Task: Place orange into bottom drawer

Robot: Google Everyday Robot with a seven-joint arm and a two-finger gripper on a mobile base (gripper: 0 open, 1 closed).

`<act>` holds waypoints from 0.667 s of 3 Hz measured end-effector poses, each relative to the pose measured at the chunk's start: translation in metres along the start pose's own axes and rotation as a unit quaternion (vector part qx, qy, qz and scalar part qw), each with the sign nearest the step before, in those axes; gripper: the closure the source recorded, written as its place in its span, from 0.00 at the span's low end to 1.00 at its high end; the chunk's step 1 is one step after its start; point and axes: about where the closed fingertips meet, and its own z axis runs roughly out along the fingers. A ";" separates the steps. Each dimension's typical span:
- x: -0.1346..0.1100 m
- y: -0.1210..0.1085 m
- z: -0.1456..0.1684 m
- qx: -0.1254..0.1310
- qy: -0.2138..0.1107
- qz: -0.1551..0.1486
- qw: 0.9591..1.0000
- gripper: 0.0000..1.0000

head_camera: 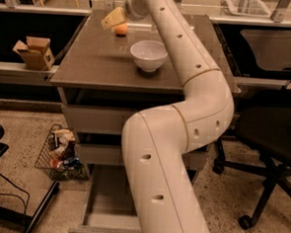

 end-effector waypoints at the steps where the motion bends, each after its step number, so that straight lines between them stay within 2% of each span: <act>1: 0.001 0.006 0.042 0.023 -0.013 0.039 0.999 0.00; 2: 0.009 0.010 0.079 0.061 -0.007 0.069 0.996 0.00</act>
Offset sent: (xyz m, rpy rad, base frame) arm 0.1250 0.0527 -0.0390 0.0596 -0.0040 -0.2716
